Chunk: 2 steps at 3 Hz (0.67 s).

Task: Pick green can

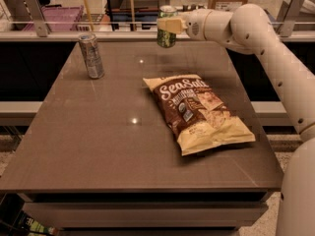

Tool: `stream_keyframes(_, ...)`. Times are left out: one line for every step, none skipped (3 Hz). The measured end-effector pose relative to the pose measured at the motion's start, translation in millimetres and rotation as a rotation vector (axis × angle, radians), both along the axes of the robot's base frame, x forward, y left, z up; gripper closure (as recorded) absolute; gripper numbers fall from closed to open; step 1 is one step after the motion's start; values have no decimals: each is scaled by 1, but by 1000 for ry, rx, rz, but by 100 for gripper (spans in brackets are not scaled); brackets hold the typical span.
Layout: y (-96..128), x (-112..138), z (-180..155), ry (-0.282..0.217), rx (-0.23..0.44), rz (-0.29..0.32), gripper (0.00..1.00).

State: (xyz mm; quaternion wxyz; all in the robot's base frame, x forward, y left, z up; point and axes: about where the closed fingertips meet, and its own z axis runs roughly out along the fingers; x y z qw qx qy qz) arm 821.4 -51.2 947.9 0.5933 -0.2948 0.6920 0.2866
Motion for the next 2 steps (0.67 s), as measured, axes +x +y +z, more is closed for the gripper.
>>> stream_keyframes(-2,-7,23,-23,-19,12,100)
stream_keyframes(1,-13,42,-49,-38,21,100)
